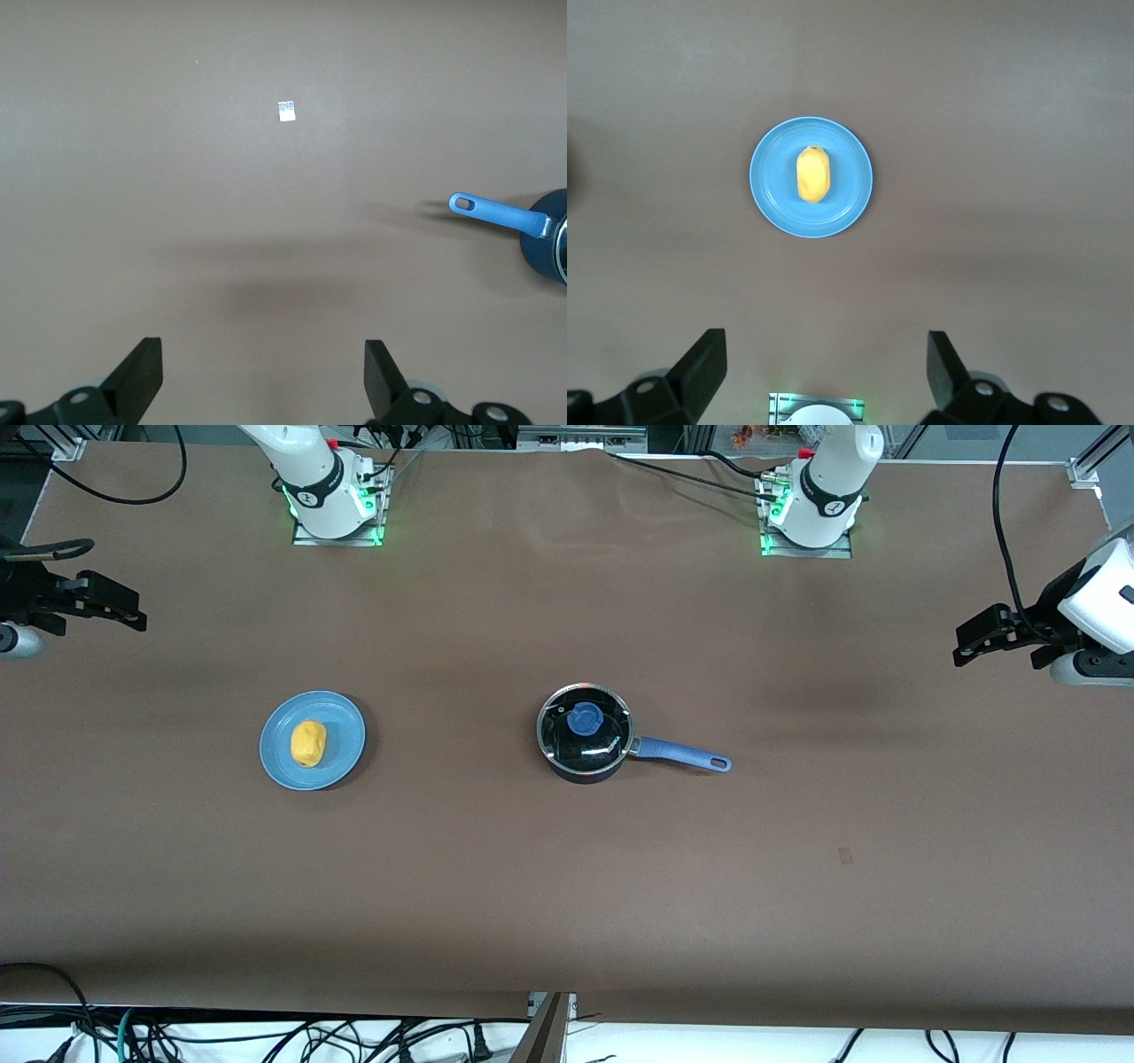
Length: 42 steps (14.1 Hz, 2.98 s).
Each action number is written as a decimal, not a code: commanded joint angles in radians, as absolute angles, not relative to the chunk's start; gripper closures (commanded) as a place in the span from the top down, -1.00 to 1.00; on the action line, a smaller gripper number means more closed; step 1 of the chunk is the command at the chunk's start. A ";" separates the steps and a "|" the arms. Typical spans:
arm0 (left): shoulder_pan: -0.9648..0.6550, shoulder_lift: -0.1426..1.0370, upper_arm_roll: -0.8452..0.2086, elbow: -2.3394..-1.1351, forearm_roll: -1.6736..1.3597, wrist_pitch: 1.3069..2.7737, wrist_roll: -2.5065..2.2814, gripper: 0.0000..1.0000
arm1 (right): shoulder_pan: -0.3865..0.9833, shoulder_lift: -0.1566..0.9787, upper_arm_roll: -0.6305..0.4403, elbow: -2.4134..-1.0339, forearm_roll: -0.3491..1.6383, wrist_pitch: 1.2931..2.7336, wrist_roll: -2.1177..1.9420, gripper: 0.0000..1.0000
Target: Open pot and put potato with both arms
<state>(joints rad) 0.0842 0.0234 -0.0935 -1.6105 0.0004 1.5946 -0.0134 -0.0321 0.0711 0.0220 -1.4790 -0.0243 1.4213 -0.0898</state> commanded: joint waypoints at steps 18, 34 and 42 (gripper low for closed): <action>0.098 0.097 -0.097 -1.482 0.012 1.574 -0.002 1.00 | -0.037 0.064 0.028 -1.488 -0.025 1.428 -0.072 0.99; 0.104 0.092 -0.107 -1.480 0.012 1.571 -0.012 1.00 | -0.034 0.103 0.028 -1.488 -0.032 1.431 -0.075 0.99; 0.094 0.091 -0.115 -1.483 0.003 1.551 -0.025 1.00 | -0.017 0.296 0.037 -1.502 -0.034 1.506 -0.063 0.99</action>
